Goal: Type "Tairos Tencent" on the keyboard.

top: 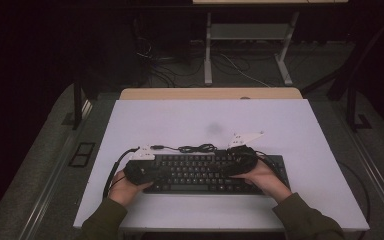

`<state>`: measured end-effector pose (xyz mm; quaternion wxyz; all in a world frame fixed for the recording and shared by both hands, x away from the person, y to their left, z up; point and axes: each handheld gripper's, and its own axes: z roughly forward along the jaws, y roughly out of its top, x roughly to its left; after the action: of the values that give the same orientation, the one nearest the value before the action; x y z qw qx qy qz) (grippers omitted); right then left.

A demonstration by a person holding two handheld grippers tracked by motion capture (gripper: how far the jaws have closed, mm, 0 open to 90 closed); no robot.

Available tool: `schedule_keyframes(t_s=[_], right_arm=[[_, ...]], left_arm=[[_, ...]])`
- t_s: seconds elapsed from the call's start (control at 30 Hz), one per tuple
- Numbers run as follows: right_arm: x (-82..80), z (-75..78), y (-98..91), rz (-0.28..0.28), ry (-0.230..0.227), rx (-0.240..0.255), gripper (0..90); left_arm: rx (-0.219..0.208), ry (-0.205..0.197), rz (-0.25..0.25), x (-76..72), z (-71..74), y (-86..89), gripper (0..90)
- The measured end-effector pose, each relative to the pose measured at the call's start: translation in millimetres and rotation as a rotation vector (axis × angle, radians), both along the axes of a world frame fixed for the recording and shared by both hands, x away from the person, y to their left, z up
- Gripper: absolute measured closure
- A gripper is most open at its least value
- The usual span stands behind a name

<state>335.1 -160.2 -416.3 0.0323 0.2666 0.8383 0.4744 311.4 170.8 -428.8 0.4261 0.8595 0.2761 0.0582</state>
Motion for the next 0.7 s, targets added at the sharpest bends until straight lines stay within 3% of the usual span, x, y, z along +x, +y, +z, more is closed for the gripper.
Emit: schedule_keyframes(t_s=[0.43,0.7], right_arm=[[0.2,-0.2,0.0,-0.004,0.002,0.002,37.8],[0.2,-0.4,0.2,-0.001,0.001,-0.001,37.8]], left_arm=[[0.036,0.005,0.004,1.1,-4.3,-2.5,89.0],[0.031,0.01,0.006,1.3,-5.1,-2.6,89.0]])
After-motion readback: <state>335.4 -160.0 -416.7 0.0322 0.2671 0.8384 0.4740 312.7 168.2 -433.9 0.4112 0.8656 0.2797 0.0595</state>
